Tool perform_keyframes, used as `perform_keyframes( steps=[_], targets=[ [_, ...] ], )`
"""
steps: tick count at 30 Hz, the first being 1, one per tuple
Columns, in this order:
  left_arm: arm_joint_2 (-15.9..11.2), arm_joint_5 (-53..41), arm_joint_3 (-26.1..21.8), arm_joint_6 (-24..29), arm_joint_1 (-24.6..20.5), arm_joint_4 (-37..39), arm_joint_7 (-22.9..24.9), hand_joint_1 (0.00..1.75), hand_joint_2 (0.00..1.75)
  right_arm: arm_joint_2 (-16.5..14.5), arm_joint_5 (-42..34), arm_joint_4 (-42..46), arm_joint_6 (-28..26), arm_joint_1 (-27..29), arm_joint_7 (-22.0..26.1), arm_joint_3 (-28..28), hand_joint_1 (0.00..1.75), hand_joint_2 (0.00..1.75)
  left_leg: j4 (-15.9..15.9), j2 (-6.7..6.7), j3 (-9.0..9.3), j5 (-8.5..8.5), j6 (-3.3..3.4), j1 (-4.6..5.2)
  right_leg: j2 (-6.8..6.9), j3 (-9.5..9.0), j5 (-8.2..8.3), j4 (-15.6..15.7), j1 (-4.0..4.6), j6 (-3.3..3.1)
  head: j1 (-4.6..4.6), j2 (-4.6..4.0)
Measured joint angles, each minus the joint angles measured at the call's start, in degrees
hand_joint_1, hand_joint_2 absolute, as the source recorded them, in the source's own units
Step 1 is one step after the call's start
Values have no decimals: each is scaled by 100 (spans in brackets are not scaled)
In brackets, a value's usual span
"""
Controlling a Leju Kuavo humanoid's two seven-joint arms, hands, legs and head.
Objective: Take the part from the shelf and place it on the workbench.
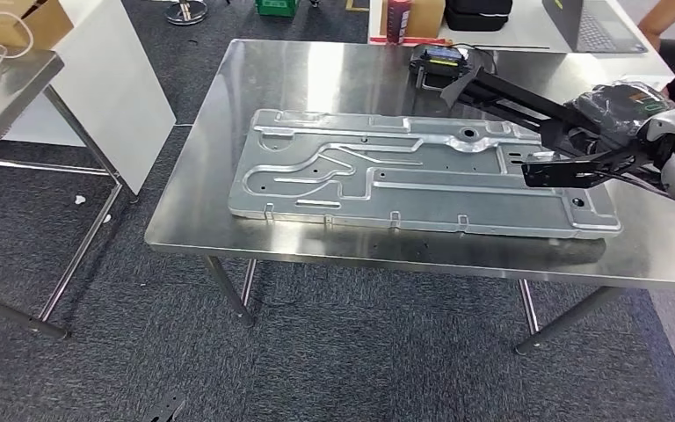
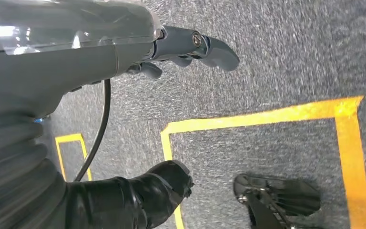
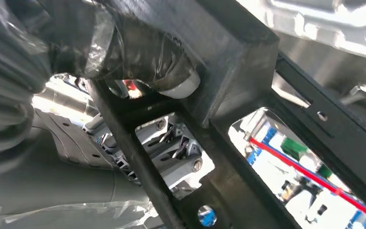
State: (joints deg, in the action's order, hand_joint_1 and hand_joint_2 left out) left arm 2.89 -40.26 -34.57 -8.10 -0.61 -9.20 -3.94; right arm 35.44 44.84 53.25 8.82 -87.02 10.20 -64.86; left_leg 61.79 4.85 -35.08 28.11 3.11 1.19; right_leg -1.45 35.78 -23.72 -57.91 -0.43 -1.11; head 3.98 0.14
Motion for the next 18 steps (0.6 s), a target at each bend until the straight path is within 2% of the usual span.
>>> perform_keyframes(
  steps=[2, 3, 4, 5, 6, 7, 8, 11, 13, 14, 15, 17, 18],
  targets=[
    [-11, 1, 1, 10, 12, 3, -4, 0, 175, -44, -1, -42, -8, 14, 2, -25, 175, 175, 793, -300, -508, 209, -225, -105, 302, -187, -76, 119, -84, 31, 37, 0],
    [-5, 1, 1, 13, 12, 4, -8, 0, 175, -62, -1, -62, -10, 20, 5, -45, 175, 175, 1080, -460, -733, 193, -335, -185, 424, -256, -137, 117, -119, 60, 57, -1],
    [-5, 1, 1, 13, 20, 4, -11, 0, 175, -70, -1, -70, -10, 23, 7, -62, 175, 175, 861, -498, -683, -33, -386, -226, 490, -296, -190, 87, -150, 98, 58, -1],
    [-7, 0, 1, 13, 25, 4, -14, 0, 175, -79, 1, -78, -11, 25, 9, -74, 175, 175, 488, -561, -553, -295, -432, -261, 545, -337, -250, 48, -180, 143, 59, -1],
    [-4, 0, 1, 14, 23, 4, -15, 0, 175, -85, 3, -84, -14, 18, 11, -80, 175, 175, 155, -642, -412, -472, -468, -262, 593, -362, -306, 16, -193, 192, 70, -1],
    [-6, 0, 1, 14, 19, 4, -16, 0, 175, -87, 6, -94, -19, 8, 12, -82, 175, 175, -107, -708, -307, -564, -466, -253, 632, -369, -349, -17, -189, 238, 80, 0],
    [-7, 0, 1, 15, 20, 4, -15, 0, 175, -91, 13, -106, -31, 0, 13, -83, 175, 175, -238, -747, -261, -574, -443, -237, 662, -366, -374, -37, -172, 279, 90, 0],
    [-11, -3, 1, 16, 43, 4, -3, 0, 175, -127, 30, -135, -90, -3, 25, -93, 175, 175, -258, -691, -273, -504, -303, -221, 717, -365, -409, -35, -155, 350, 103, 1],
    [-7, -16, 1, 14, 38, 4, 3, 0, 175, -139, 39, -150, -136, 2, 38, -99, 175, 175, -272, -622, -257, -494, -233, -217, 533, -273, -547, -218, -180, 346, 92, 1],
    [-5, -27, 1, 11, 28, 4, 6, 0, 175, -137, 45, -162, -158, 0, 39, -106, 175, 175, -269, -585, -248, -484, -211, -205, 417, -210, -461, -307, -172, 299, 83, 1],
    [-3, -39, 2, 8, 15, 4, 7, 0, 175, -141, 54, -177, -179, 2, 39, -116, 175, 175, -260, -544, -245, -475, -205, -176, 339, -155, -395, -413, -163, 212, 80, 1],
    [-3, -56, 3, -4, -2, 4, 9, 0, 175, -155, 72, -204, -199, 7, 37, -133, 175, 175, -251, -472, -241, -465, -197, -133, 326, -133, -141, -413, -145, 85, 74, 0],
    [-3, -62, 3, -9, 0, 4, 9, 0, 175, -166, 81, -214, -203, 15, 37, -137, 175, 175, -261, -449, -240, -468, -193, -122, 333, -137, -168, -414, -156, 68, 75, -1]
  ],
)
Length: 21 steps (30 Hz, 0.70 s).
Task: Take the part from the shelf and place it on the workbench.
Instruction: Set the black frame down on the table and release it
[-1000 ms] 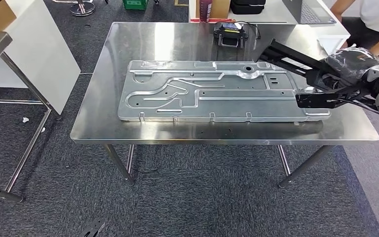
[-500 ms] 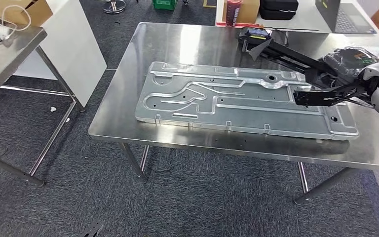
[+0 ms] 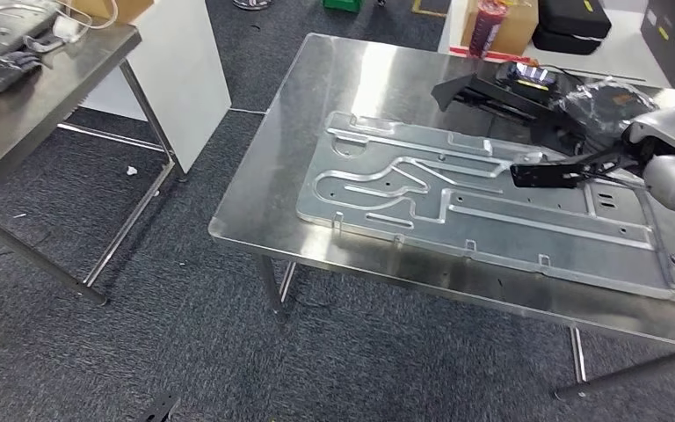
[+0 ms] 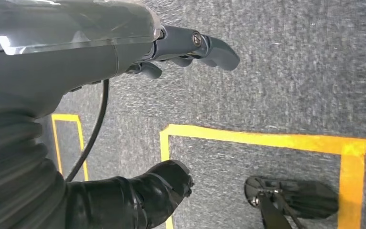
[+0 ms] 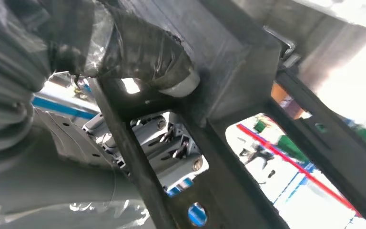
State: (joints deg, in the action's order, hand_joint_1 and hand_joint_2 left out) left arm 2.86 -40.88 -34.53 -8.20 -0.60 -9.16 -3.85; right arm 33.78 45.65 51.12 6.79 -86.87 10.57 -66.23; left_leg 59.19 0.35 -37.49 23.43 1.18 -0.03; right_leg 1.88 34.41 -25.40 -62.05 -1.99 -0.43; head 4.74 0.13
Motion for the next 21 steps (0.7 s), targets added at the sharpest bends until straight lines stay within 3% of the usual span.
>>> perform_keyframes(
  steps=[3, 8, 10, 14, 21],
  targets=[
    [0, -32, 0, -13, 23, 0, -3, 0, 175, -34, 15, -16, -2, 16, 9, -16, 175, 175, -12, 19, -17, -2, 7, 2, 9, -8, 13, 58, -4, 42, -5, 1],
    [1, -43, 1, -15, 33, 0, -16, 0, 175, -62, 22, -46, -2, 98, 11, -87, 175, 175, -28, 19, -29, -13, 22, 3, 14, -19, 7, 123, 1, 54, -5, 0],
    [2, -43, 2, -16, 34, 0, -20, 0, 175, -67, 23, -59, -2, 137, 11, -100, 175, 175, -38, 12, -35, -21, 33, 5, 15, -43, -24, 186, 2, 98, -5, 0],
    [-1, -43, 2, -16, 36, 1, -25, 0, 175, -70, 23, -76, -2, 218, 11, -122, 175, 175, -40, -3, -54, -31, 44, 8, 13, -178, -199, 412, -6, 250, -2, 0],
    [-10, -44, 2, -19, 41, 2, -26, 0, 175, -71, 23, -107, -1, 300, 11, -137, 175, 175, -32, -12, -38, -17, 80, 26, 17, -234, -224, 502, -23, 315, 2, 1]
  ],
)
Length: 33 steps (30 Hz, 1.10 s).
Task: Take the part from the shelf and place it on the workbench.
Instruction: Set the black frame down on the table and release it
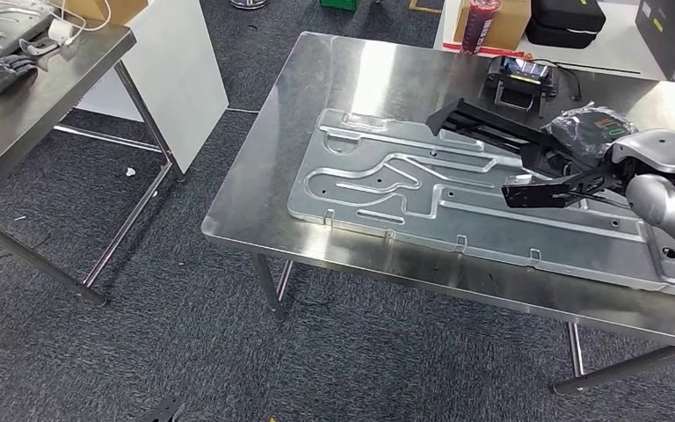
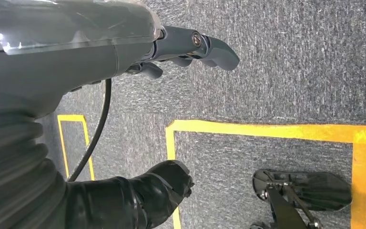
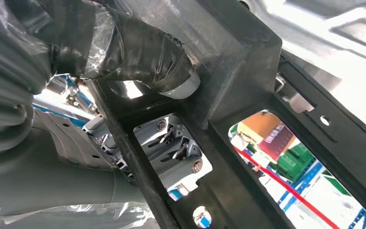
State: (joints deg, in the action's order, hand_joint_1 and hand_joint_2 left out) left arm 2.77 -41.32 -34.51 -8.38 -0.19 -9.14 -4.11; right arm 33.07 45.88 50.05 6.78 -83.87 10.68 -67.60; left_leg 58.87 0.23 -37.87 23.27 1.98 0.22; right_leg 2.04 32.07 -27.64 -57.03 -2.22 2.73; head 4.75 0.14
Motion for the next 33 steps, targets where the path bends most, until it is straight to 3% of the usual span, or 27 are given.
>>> perform_keyframes(
  steps=[2, 4, 6, 7, 8, 9, 11, 12, 14, 18, 20, 22, 23, 24, 26, 28, 30, 33],
  targets=[
    [-17, -2, 0, -11, 8, 1, -1, 0, 175, 9, 0, -1, 8, -2, -14, 1, 175, 175, -165, -5, 109, -44, 49, -30, -25, -33, -35, 6, 8, 3, -7, 0],
    [-32, -3, 0, -31, 13, 2, -1, 0, 175, 31, -4, -2, 32, -1, -44, 1, 175, 175, -362, -16, 268, -96, 107, -56, -111, 77, -258, -317, 15, -43, -11, -1],
    [-39, -3, 0, -56, 5, 2, -2, 0, 175, 66, -12, -1, 61, 23, -80, -2, 175, 175, -416, -15, 354, -87, 126, -51, -195, 430, -587, -1050, 28, -81, -8, -1],
    [-44, -2, 0, -69, 2, 2, -1, 0, 175, 89, -15, 0, 72, 45, -97, -4, 175, 175, -404, -3, 376, -62, 120, -53, -213, 611, -657, -1366, 30, -77, -9, -1],
    [-46, -2, 0, -78, 4, 2, -1, 0, 175, 114, -19, 1, 80, 65, -110, -4, 175, 175, -375, 13, 393, -27, 104, -59, -219, 727, -607, -1509, 20, -62, -9, -1],
    [-48, -1, 0, -82, 10, 2, -1, 0, 175, 140, -21, 3, 84, 75, -119, -3, 175, 175, -329, 32, 404, 17, 77, -71, -217, 751, -436, -1437, 1, -42, -10, -1],
    [-55, -1, 0, -85, 25, 2, 0, 0, 175, 195, -25, 6, 90, 74, -136, 0, 175, 175, -190, 66, 409, 139, -8, -105, -213, 592, 24, -851, -47, 22, -12, -1],
    [-71, -1, 0, -84, 27, 2, 0, 0, 175, 222, -28, 7, 94, 67, -144, -1, 175, 175, -97, 82, 390, 202, -60, -109, -217, 493, 152, -577, -53, 43, -21, 0],
    [-99, -1, 1, -89, 27, 3, -2, 0, 175, 264, -44, 10, 111, 72, -151, -4, 175, 175, 36, 105, 338, 278, -147, -103, -240, 419, 141, -386, -31, -1, -28, 1],
    [-113, -2, 2, -85, 21, 3, -7, 0, 175, 308, -77, 50, 137, 67, -155, 1, 175, 175, 215, 73, 263, 398, -244, -118, -258, 384, 59, -400, -28, -172, -18, -1],
    [-121, -4, 2, -83, 13, 2, -10, 0, 175, 322, -81, 64, 140, 61, -155, 7, 175, 175, 755, 10, 5, 620, -296, -128, -252, 318, 22, -389, -22, -232, -11, -1],
    [-122, -7, 2, -86, 9, 3, -10, 0, 175, 328, -83, 66, 145, 65, -154, 4, 175, 175, 1477, -16, -413, 822, -307, -130, -256, 263, -20, -387, 4, -274, -8, -1],
    [-122, -8, 2, -89, 10, 3, -10, 0, 175, 328, -83, 67, 148, 68, -154, 2, 175, 175, 1679, -18, -568, 812, -288, -126, -262, 231, -47, -388, 22, -290, -7, -1],
    [-121, -8, 2, -90, 11, 3, -9, 0, 175, 328, -84, 70, 150, 69, -154, 1, 175, 175, 1666, -17, -626, 682, -250, -112, -269, 190, -76, -386, 45, -301, -7, -1],
    [-125, -8, 2, -89, 14, 3, -9, 0, 175, 328, -89, 80, 151, 66, -153, 0, 175, 175, 1075, -13, -467, 180, -97, -48, -277, 79, -146, -374, 94, -314, -8, -1],
    [-137, -8, 3, -89, 20, 5, -7, 0, 175, 335, -94, 85, 155, 62, -151, -3, 175, 175, 487, -19, -214, -154, 82, 25, -280, -15, -194, -323, 121, -307, -22, -1],
    [-148, -7, 4, -85, 20, 7, -5, 0, 175, 346, -94, 90, 160, 63, -149, -6, 175, 175, 304, -24, -102, -164, 168, 65, -279, -56, -197, -248, 108, -267, -35, -1],
    [-158, -5, 3, -81, 6, 7, -6, 0, 175, 369, -94, 109, 159, 53, -148, 8, 175, 175, -87, -38, 127, -100, 200, 45, -257, -77, -227, -200, 105, -196, -41, 1]
  ],
)
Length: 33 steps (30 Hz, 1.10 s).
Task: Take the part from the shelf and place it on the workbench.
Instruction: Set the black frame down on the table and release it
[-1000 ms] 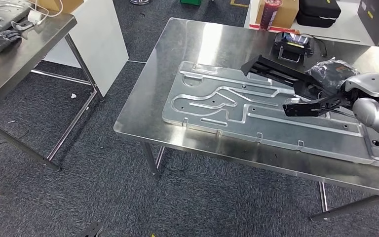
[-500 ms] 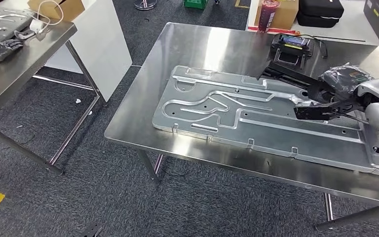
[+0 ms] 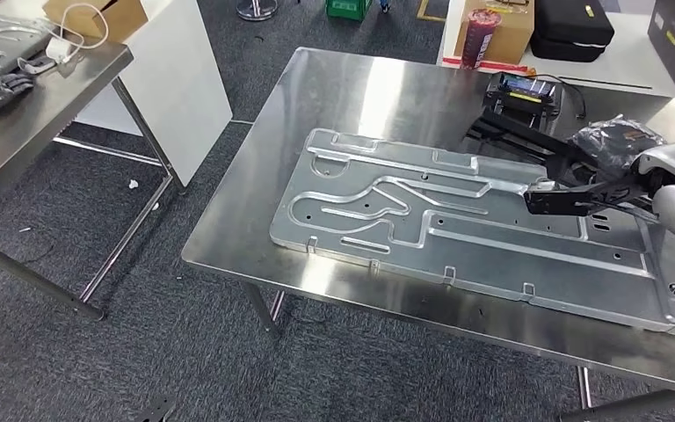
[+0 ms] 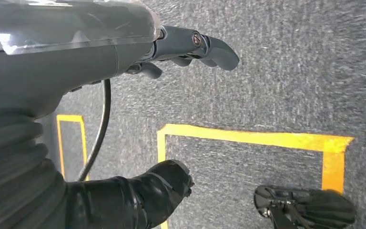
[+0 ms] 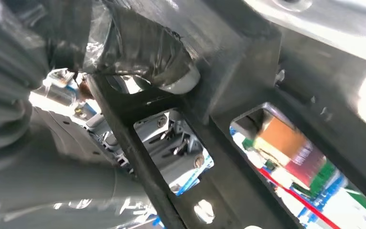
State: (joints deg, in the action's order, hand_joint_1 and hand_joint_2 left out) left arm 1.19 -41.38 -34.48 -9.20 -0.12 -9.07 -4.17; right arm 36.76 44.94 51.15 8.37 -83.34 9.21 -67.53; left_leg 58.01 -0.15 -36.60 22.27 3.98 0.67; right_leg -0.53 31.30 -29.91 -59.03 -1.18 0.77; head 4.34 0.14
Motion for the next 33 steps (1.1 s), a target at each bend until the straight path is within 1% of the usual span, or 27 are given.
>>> perform_keyframes(
  steps=[1, 2, 4, 5, 6, 7, 8, 9, 10, 11, 13, 14, 16, 20, 24, 28, 33],
  targets=[
    [0, 0, -1, -1, -5, 0, -1, 0, 175, 9, 0, 4, -2, -7, 1, 5, 175, 175, -148, -5, 102, 16, 3, -18, 6, 71, -73, -138, 6, 11, -6, 0],
    [2, 0, -1, -2, -8, 0, -2, 0, 175, 17, 0, 6, -2, -7, 3, 6, 175, 175, -252, -3, 179, 36, -1, -34, 13, 223, -190, -410, 6, 15, -18, -1],
    [10, 0, 0, -4, -13, 0, -3, 0, 175, 21, 0, 7, -1, 26, 7, -7, 175, 175, -262, 20, 245, 76, -2, -30, 8, 644, -416, -1109, 4, 36, -22, -1],
    [15, 0, 0, -5, -10, 0, -2, 0, 175, 22, 0, 7, 2, 58, 9, -14, 175, 175, -244, 33, 271, 116, -6, -30, 10, 821, -422, -1342, -2, 54, -26, -1],
    [20, 0, 0, -5, -4, 0, -1, 0, 175, 25, 0, 7, 3, 85, 10, -19, 175, 175, -212, 46, 299, 162, -14, -31, 14, 914, -303, -1382, -11, 72, -26, -1],
    [24, 0, -1, -5, 3, 0, 1, 0, 175, 27, 0, 7, 4, 97, 11, -21, 175, 175, -170, 57, 329, 216, -28, -31, 19, 912, -69, -1215, -22, 88, -27, -1],
    [26, 0, -1, -4, 8, 0, 2, 0, 175, 31, -1, 7, 4, 95, 14, -21, 175, 175, -113, 65, 357, 281, -46, -32, 25, 833, 213, -879, -32, 98, -27, -1],
    [27, 1, -1, -3, 15, 0, 2, 0, 175, 34, -4, 5, 4, 89, 19, -22, 175, 175, -61, 72, 361, 341, -69, -32, 32, 737, 424, -587, -33, 97, -27, -1],
    [27, 1, 0, -1, 16, 0, 2, 0, 175, 40, -9, 3, 4, 81, 28, -24, 175, 175, 6, 76, 349, 388, -94, -28, 33, 649, 548, -345, -19, 84, -26, 0],
    [27, 3, 1, -1, 14, 0, 1, 0, 175, 43, -13, 2, 3, 80, 38, -27, 175, 175, 59, 80, 323, 420, -116, -26, 37, 596, 562, -204, -4, 54, -27, 0],
    [32, 12, 2, -6, 9, 1, -5, 0, 175, 46, -18, 1, 2, 85, 52, -32, 175, 175, 126, 87, 272, 439, -138, -14, 30, 565, 498, -133, 20, 7, -23, 1],
    [35, 18, 2, -10, 8, 2, -9, 0, 175, 44, -20, 2, 1, 89, 53, -32, 175, 175, 127, 88, 265, 443, -138, -13, 25, 563, 480, -116, 17, -7, -22, 0],
    [39, 32, 2, -15, 3, 2, -17, 0, 175, 45, -27, 1, -1, 100, 54, -35, 175, 175, 111, 85, 275, 445, -135, -9, 10, 565, 474, -110, 17, -14, -21, -1],
    [39, 73, 2, -165, -20, 1, -4, 0, 175, 45, -91, -26, -20, 238, 67, -46, 0, 0, 71, 76, 299, 451, -138, -10, 3, 559, 461, -108, 24, -33, -21, -1],
    [38, 109, 0, -298, -16, 2, 44, 0, 175, 39, -120, -126, -55, 446, 97, -58, 0, 0, 64, 77, 305, 449, -143, -13, 12, 547, 459, -110, 32, -40, -21, -1],
    [37, 181, -16, -311, -14, 2, 56, 0, 0, 38, -129, -228, -104, 537, 107, -63, 0, 0, 63, 77, 317, 444, -158, -13, 18, 528, 463, -110, 30, -44, -23, -1],
    [37, 203, -27, -308, -14, 2, 91, 0, 0, 30, -179, -346, -148, 702, 126, -62, 0, 0, 63, 77, 346, 445, -161, -9, 22, 486, 468, -97, 30, -38, -23, -1]
  ],
)
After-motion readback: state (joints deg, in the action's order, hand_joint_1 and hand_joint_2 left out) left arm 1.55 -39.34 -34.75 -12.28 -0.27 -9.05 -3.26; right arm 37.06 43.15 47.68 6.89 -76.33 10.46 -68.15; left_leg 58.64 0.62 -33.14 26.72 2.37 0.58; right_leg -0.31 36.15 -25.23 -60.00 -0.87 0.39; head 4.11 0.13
